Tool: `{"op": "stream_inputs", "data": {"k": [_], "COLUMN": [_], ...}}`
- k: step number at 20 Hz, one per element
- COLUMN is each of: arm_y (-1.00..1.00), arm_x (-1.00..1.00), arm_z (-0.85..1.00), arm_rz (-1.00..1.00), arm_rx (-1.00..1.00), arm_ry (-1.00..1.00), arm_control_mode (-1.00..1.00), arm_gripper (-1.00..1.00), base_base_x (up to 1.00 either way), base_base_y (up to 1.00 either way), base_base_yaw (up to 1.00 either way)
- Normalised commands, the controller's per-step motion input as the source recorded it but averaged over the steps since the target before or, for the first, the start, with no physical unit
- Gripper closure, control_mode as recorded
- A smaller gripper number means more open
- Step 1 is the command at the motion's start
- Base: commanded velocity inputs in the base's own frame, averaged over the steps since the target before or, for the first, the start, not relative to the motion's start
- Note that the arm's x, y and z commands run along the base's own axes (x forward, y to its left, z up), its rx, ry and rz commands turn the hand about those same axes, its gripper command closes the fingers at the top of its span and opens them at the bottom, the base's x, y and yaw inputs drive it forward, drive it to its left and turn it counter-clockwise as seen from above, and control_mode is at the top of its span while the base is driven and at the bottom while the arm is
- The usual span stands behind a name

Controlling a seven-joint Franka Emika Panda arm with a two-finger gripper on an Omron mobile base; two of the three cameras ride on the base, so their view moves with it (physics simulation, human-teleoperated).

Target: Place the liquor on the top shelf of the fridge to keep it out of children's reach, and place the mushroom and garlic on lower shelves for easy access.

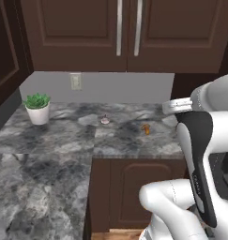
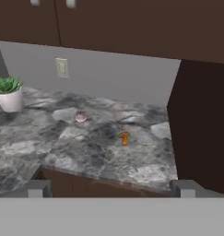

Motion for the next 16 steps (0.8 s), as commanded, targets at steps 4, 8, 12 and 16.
{"op": "stream_inputs", "data": {"k": [4, 8, 12, 16], "arm_y": [0.0, 0.03, 0.0, 0.0], "arm_x": [0.0, 0.0, 0.03, 0.25], "arm_z": [0.0, -0.2, -0.94, -1.0], "arm_rz": [0.0, -0.02, -0.08, -0.06], "arm_rx": [0.0, 0.0, 0.0, 0.0], "arm_ry": [0.0, -0.01, 0.01, 0.15], "arm_control_mode": [1.0, -1.0, -1.0, -1.0], "arm_gripper": [-1.0, -1.0, -1.0, -1.0], "base_base_x": [0.7, 0.0, 0.0, 0.0], "base_base_y": [0.24, 0.16, 0.0, 0.0], "base_base_yaw": [-0.23, -0.09, 0.0, 0.0]}}
